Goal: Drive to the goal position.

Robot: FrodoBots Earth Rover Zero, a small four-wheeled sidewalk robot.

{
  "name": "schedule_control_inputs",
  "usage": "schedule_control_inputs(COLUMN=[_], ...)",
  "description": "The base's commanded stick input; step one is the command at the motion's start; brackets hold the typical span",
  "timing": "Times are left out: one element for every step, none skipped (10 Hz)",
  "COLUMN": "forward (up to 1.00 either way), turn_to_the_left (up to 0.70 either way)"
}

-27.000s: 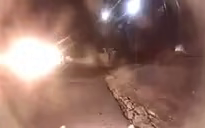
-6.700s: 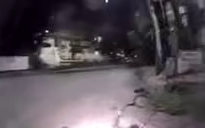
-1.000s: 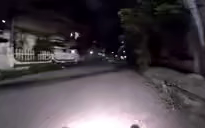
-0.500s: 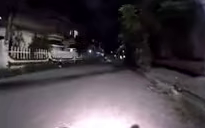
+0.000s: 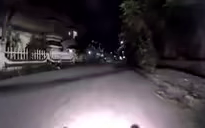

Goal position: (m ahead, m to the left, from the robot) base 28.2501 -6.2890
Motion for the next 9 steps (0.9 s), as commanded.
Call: schedule_control_inputs(forward=[0.70,0.70,0.70,0.70,0.70,0.70,0.70,0.70,0.70], turn_to_the_left=[0.00,0.00,0.00,-0.35,-0.28,0.00,0.00,0.00,0.00])
